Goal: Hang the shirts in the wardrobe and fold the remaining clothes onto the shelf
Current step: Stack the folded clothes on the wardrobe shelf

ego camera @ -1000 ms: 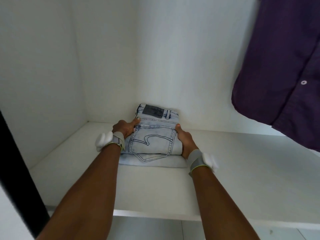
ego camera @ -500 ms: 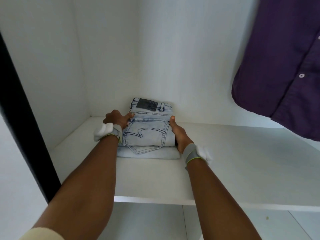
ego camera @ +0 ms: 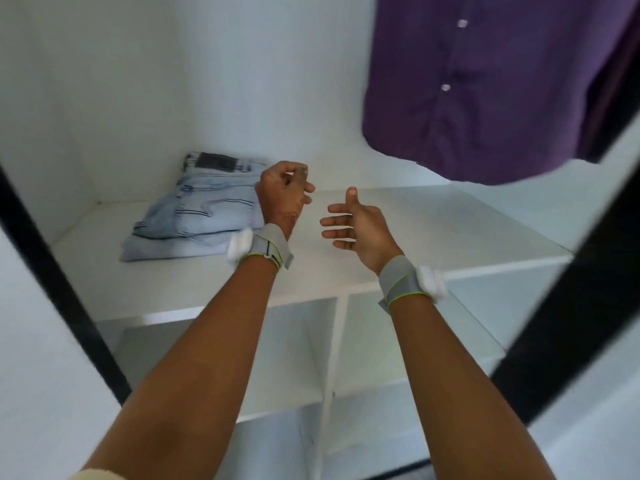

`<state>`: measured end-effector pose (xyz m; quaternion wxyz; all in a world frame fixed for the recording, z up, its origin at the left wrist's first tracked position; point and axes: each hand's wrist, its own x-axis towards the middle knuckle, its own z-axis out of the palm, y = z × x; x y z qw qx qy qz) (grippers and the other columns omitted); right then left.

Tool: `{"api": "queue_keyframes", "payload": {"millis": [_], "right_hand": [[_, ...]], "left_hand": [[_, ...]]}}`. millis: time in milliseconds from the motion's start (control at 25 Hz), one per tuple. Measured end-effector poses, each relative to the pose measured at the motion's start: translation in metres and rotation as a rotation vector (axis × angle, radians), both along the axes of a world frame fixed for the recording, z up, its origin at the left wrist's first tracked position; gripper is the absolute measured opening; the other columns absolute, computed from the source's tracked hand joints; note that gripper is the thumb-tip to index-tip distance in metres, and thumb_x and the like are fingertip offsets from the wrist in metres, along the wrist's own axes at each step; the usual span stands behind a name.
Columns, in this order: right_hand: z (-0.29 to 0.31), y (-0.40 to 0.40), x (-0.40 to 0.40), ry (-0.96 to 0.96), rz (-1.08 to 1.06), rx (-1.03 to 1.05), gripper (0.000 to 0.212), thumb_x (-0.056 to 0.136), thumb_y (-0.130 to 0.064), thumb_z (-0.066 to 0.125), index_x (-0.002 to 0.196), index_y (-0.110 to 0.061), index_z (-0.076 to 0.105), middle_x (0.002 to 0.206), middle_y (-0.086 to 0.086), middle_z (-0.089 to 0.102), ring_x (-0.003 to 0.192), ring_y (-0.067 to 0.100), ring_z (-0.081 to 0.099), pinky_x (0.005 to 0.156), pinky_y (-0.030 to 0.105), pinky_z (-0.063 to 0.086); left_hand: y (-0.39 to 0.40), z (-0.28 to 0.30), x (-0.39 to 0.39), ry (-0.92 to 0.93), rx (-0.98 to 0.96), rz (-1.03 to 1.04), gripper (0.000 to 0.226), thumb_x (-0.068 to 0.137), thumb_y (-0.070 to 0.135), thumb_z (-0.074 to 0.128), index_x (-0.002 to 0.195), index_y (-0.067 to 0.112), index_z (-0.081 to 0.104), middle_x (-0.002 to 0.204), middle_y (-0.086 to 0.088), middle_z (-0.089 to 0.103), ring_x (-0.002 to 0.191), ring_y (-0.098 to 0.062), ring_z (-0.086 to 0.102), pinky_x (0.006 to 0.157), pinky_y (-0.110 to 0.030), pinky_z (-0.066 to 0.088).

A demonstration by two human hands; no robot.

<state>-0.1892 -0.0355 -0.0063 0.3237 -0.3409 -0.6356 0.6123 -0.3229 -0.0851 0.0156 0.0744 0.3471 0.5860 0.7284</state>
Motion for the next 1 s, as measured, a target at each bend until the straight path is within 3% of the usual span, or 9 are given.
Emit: {"api": "queue_keyframes", "payload": {"millis": [120, 280, 440, 600, 760, 1000], "right_hand": [[-0.02, -0.033, 0.121, 0.064, -0.252, 0.024, 0.056, 0.098, -0.057, 0.036, 0.109, -0.012, 0.068, 0.094, 0.007, 0.075, 0.078, 0.021, 0.07, 0.073, 0.033, 0.05], [-0.078, -0.108, 0.252, 0.075, -0.603, -0.003, 0.051, 0.098, -0.053, 0.04, 0.11, -0.012, 0.068, 0.092, 0.005, 0.074, 0.076, 0.02, 0.067, 0.066, 0.027, 0.047], [-0.158, -0.226, 0.345, 0.05, -1.047, -0.1, 0.042, 0.098, -0.047, 0.046, 0.105, -0.011, 0.067, 0.09, 0.008, 0.072, 0.071, 0.02, 0.064, 0.06, 0.024, 0.045], [-0.248, -0.393, 0.384, -0.004, -1.507, -0.325, 0.026, 0.1, -0.035, 0.048, 0.094, -0.014, 0.063, 0.076, 0.003, 0.067, 0.053, 0.011, 0.057, 0.047, 0.02, 0.036], [-0.323, -0.555, 0.383, -0.05, -1.817, -0.59, 0.028, 0.098, -0.034, 0.052, 0.078, -0.016, 0.061, 0.073, 0.006, 0.067, 0.049, 0.012, 0.055, 0.034, 0.015, 0.032], [-0.373, -0.73, 0.374, 0.073, -2.071, -0.949, 0.024, 0.098, -0.033, 0.05, 0.086, -0.014, 0.059, 0.071, 0.004, 0.064, 0.051, 0.016, 0.055, 0.049, 0.021, 0.033]], "left_hand": [[0.0, -0.029, 0.114, -0.148, -0.006, -0.289, 0.012, 0.09, 0.011, 0.059, 0.095, 0.007, 0.07, 0.07, -0.014, 0.068, 0.047, -0.018, 0.057, 0.042, -0.017, 0.042], [-0.023, -0.098, 0.218, -0.265, -0.164, -0.607, 0.007, 0.089, 0.012, 0.062, 0.09, 0.009, 0.069, 0.065, -0.009, 0.067, 0.04, -0.013, 0.054, 0.041, -0.016, 0.039], [-0.084, -0.191, 0.307, -0.259, -0.519, -0.887, 0.007, 0.088, 0.014, 0.061, 0.082, 0.014, 0.065, 0.063, -0.006, 0.066, 0.036, -0.008, 0.053, 0.041, -0.017, 0.039], [-0.187, -0.295, 0.361, -0.042, -0.94, -1.239, 0.008, 0.089, 0.012, 0.061, 0.093, 0.007, 0.066, 0.067, -0.007, 0.067, 0.039, -0.009, 0.056, 0.035, -0.014, 0.036], [-0.291, -0.36, 0.382, 0.247, -1.251, -1.518, 0.007, 0.088, 0.013, 0.063, 0.094, 0.012, 0.066, 0.068, -0.003, 0.067, 0.035, -0.004, 0.054, 0.036, -0.013, 0.036], [-0.413, -0.393, 0.429, 0.576, -1.47, -1.682, 0.001, 0.089, 0.018, 0.061, 0.088, 0.018, 0.062, 0.072, -0.002, 0.07, 0.051, -0.013, 0.061, 0.045, -0.018, 0.04]]}}
